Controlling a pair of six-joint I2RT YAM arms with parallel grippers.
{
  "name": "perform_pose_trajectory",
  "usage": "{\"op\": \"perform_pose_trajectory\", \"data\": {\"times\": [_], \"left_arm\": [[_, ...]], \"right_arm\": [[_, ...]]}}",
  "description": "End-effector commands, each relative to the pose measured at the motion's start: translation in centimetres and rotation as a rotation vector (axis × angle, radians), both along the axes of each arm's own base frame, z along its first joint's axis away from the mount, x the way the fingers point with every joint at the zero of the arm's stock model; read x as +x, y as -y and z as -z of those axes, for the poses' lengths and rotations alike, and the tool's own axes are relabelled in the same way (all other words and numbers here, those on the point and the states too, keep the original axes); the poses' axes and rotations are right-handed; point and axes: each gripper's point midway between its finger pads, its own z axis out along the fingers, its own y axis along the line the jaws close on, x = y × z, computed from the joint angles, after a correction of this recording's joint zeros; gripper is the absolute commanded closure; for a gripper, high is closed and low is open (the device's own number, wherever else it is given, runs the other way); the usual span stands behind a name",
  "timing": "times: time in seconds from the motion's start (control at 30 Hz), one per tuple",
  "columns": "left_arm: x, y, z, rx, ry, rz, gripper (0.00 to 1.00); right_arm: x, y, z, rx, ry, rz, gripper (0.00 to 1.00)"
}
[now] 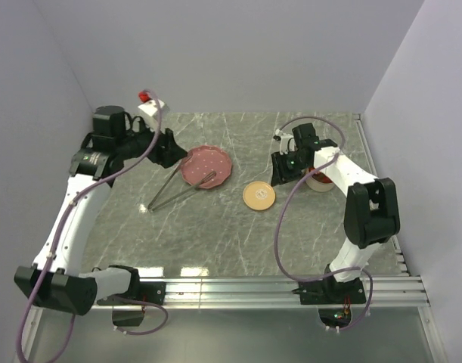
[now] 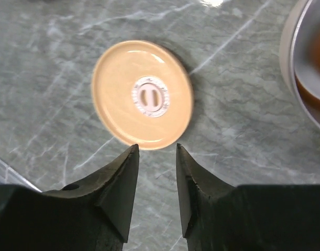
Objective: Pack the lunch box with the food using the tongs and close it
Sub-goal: Pick up the lid of the lunch box with the right arm
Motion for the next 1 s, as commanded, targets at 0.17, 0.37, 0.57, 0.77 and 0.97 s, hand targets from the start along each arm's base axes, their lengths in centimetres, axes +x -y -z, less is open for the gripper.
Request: {"op": "perform_pose_trajectory", "data": {"times": [0.17,0.37,0.57,0.77,0.97], "left_arm": [[-1.4,-3.3,-2.0,-0.067,0.005,-0.141,0.27],[-1.6,-3.7,-1.6,-0.077,0.000,-0.147,0.27],[-1.4,-3.6,-0.9,-0.082,-0.009,-0.137,0.27],[-1.1,-3.8,-0.5,-0.080,-0.014,-0.142,0.28],[-1.0,-3.8,-0.2,-0.079,-0.023,-0.145,0.28]], "right_arm": [[2.7,0.6,3.5,-0.083,0.015,0.048,0.60],[2.3,0.0,5.4,-0.062,-0.044,0.036,0.61],[1.9,-0.4,6.3,-0.043,-0.080,0.023,0.61],[1.5,-0.5,7.2,-0.039,-0.109,0.017,0.69],[1.7,-0.5,6.6,-0.035,-0.103,0.019,0.86]]}}
